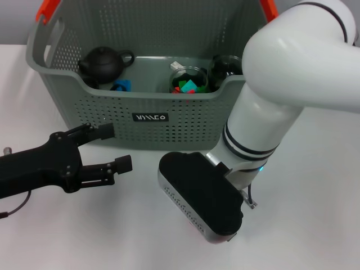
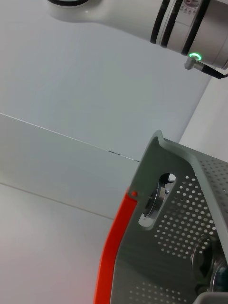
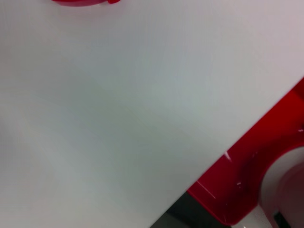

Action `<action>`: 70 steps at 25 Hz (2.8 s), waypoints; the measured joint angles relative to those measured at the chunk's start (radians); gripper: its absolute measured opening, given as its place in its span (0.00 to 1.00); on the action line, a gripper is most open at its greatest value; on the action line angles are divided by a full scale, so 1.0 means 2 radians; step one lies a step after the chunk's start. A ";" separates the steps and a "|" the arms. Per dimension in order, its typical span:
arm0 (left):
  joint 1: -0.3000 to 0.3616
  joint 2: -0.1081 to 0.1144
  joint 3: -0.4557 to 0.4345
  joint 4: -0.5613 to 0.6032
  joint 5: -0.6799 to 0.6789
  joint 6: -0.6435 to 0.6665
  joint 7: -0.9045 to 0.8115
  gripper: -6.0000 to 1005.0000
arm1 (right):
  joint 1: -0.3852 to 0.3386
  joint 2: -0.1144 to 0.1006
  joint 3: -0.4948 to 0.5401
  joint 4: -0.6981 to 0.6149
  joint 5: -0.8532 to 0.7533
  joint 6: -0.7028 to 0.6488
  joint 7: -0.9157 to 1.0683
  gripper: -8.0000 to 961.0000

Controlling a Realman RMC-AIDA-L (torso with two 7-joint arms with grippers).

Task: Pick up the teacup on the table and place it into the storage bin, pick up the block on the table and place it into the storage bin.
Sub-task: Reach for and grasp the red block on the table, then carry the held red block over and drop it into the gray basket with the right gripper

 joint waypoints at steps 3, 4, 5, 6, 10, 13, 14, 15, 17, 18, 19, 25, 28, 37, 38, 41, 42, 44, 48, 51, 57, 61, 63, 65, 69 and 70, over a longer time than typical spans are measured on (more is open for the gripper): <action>0.000 0.000 0.000 0.000 0.000 0.000 0.000 0.96 | 0.001 0.000 -0.011 0.000 0.000 0.008 -0.002 0.96; -0.001 0.000 0.000 -0.001 0.000 0.000 0.000 0.96 | 0.001 0.000 -0.014 0.000 0.000 0.010 -0.004 0.96; -0.002 0.000 0.000 -0.006 0.001 -0.002 0.000 0.96 | 0.002 0.001 -0.017 0.000 0.000 0.012 -0.005 0.96; -0.002 0.000 0.000 -0.009 0.001 -0.003 0.000 0.96 | 0.002 0.001 -0.019 0.000 0.000 0.015 -0.006 0.96; -0.003 0.001 0.000 -0.013 0.001 -0.004 0.001 0.96 | 0.002 0.001 -0.030 0.000 0.000 0.019 -0.013 0.95; -0.003 0.001 0.000 -0.016 0.002 -0.005 0.002 0.96 | 0.002 0.001 -0.035 0.000 0.000 0.021 -0.013 0.95; -0.003 0.001 0.000 -0.016 0.002 -0.005 0.002 0.96 | 0.002 0.002 -0.038 0.000 0.000 0.023 -0.013 0.95; -0.003 0.001 0.000 -0.016 0.002 -0.006 0.003 0.96 | 0.002 0.002 -0.040 0.001 0.001 0.025 -0.013 0.95; -0.004 0.001 0.000 -0.016 0.002 -0.008 0.003 0.96 | 0.002 0.002 -0.044 0.002 0.001 0.028 -0.014 0.95; -0.004 0.001 0.000 -0.017 0.002 -0.009 0.003 0.96 | 0.002 0.002 -0.045 0.002 0.002 0.028 -0.014 0.95; -0.004 0.001 0.000 -0.017 0.002 -0.010 0.003 0.96 | 0.001 0.002 -0.046 0.002 0.003 0.029 -0.014 0.95; -0.004 0.001 0.002 -0.019 0.002 -0.012 0.003 0.96 | 0.000 0.001 -0.048 0.003 0.011 0.033 -0.016 0.94; -0.004 0.001 0.002 -0.022 0.002 -0.013 0.003 0.96 | 0.000 0.001 -0.050 0.005 0.013 0.037 -0.016 0.94; -0.004 0.001 0.003 -0.024 0.002 -0.018 0.003 0.96 | 0.000 0.002 -0.053 0.007 0.013 0.045 -0.009 0.90; -0.004 0.001 0.003 -0.024 0.002 -0.018 0.003 0.96 | 0.000 0.002 -0.053 0.007 0.013 0.044 -0.008 0.86; -0.004 0.001 0.003 -0.024 0.002 -0.018 0.003 0.96 | 0.000 0.002 -0.053 0.007 0.013 0.043 -0.008 0.74; -0.004 0.001 0.003 -0.025 0.003 -0.018 0.003 0.96 | 0.000 0.002 -0.053 0.005 0.013 0.040 -0.005 0.74; -0.005 0.001 0.003 -0.025 0.003 -0.018 0.002 0.96 | 0.000 0.002 -0.052 0.002 0.013 0.039 -0.002 0.73; -0.005 0.002 0.002 -0.024 0.003 -0.015 0.001 0.96 | -0.007 -0.004 -0.041 -0.026 0.013 0.027 0.023 0.73; -0.004 0.003 -0.001 -0.022 0.005 -0.012 -0.001 0.96 | -0.021 -0.006 -0.005 -0.056 0.010 -0.001 0.032 0.73; -0.006 0.008 -0.021 -0.020 0.024 -0.015 0.000 0.96 | -0.038 -0.007 0.107 -0.096 0.013 -0.053 0.071 0.73; -0.011 0.012 -0.031 -0.016 0.044 -0.022 0.002 0.96 | -0.052 -0.008 0.192 -0.135 0.028 -0.098 0.098 0.73; -0.015 0.014 -0.035 -0.012 0.057 -0.022 0.002 0.96 | -0.056 -0.009 0.232 -0.150 0.038 -0.120 0.109 0.73; -0.017 0.015 -0.040 -0.009 0.069 -0.025 0.002 0.96 | -0.058 -0.010 0.273 -0.165 0.044 -0.140 0.118 0.73; -0.018 0.018 -0.051 -0.007 0.083 -0.036 0.002 0.96 | -0.051 -0.011 0.357 -0.196 0.044 -0.165 0.138 0.73; -0.018 0.018 -0.052 -0.007 0.083 -0.036 0.002 0.96 | -0.047 -0.011 0.381 -0.206 0.044 -0.166 0.144 0.73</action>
